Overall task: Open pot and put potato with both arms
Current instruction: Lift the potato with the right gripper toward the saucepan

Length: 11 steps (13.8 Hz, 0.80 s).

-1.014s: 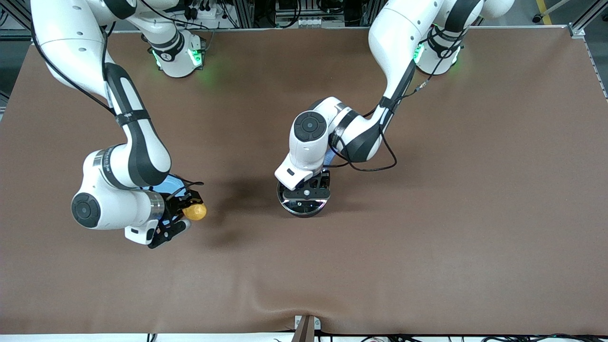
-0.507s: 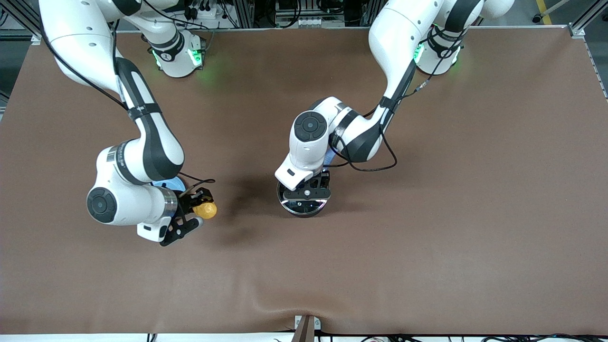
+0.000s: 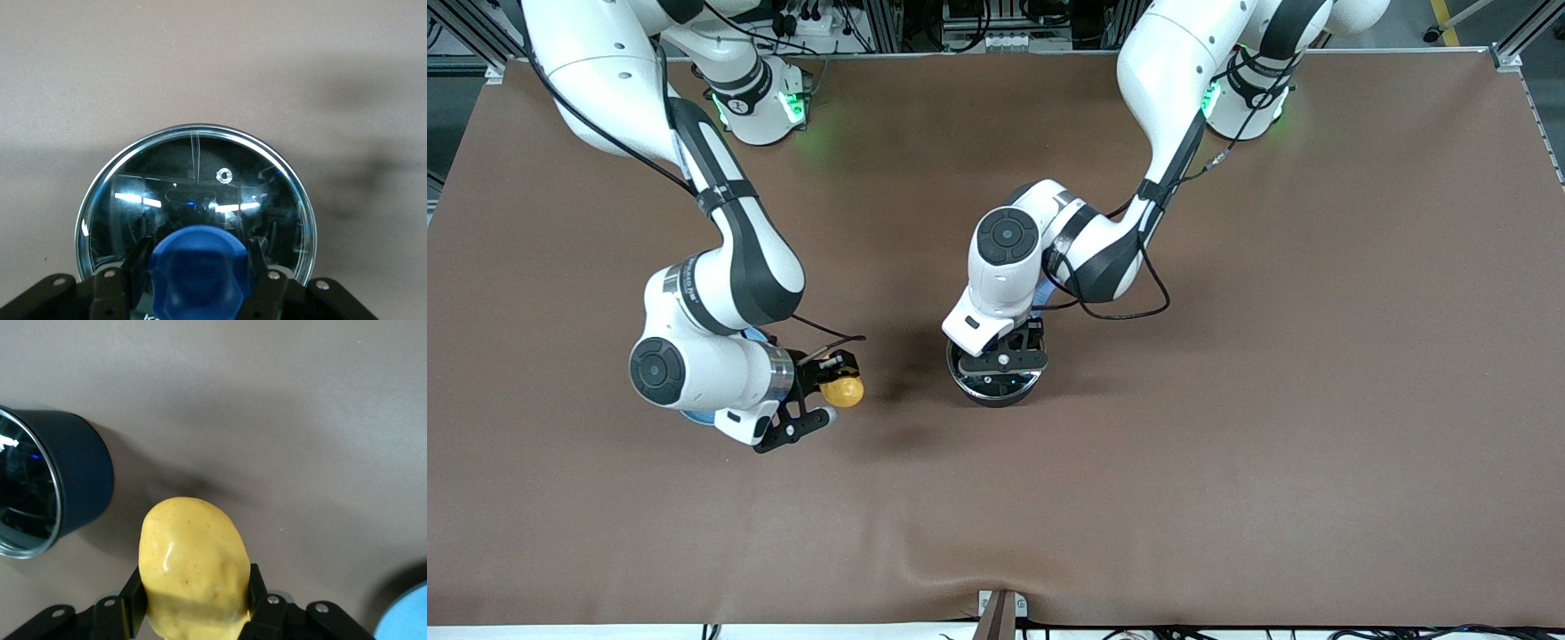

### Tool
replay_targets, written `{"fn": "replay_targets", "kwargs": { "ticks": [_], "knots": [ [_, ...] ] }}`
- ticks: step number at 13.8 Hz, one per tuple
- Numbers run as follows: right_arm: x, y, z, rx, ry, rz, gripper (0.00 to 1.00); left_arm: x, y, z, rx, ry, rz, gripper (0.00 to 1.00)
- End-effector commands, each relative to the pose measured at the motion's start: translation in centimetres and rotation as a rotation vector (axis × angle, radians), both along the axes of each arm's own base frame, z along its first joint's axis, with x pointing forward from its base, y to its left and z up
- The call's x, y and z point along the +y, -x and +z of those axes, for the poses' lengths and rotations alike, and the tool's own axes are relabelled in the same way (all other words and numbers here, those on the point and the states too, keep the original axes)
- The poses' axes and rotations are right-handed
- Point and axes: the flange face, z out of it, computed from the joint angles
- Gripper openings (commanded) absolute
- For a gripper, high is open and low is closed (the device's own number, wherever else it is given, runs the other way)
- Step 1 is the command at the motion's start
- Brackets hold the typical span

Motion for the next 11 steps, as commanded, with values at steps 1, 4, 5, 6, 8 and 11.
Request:
{"fn": "replay_targets", "kwargs": {
  "ticks": [1,4,5,6,8,11],
  "knots": [
    [1.9,0.7,1.3,0.0,-0.003,-0.078,0.21,0.1,0.6,1.3,0.021,-0.017,0.012,0.29],
    [3.3,1.1,1.3,0.006,0.009,-0.138,0.2,0.7,-0.1,4.3,-0.009,0.01,0.017,0.18],
    [3.8,1.3,1.3,0.012,0.015,-0.156,0.2,1.0,-0.4,5.3,-0.02,0.018,0.017,0.16],
    [4.0,1.4,1.3,0.014,0.017,-0.165,0.2,1.3,-0.7,7.1,-0.039,0.032,0.018,0.16],
    [4.7,1.6,1.7,0.012,0.017,-0.171,0.2,3.9,-2.3,11.0,-0.07,0.055,0.0,0.15],
    [7.8,2.8,2.3,0.016,0.026,-0.212,0.2,9.5,-4.4,14.2,-0.06,-0.01,-0.02,0.17]
  ]
}}
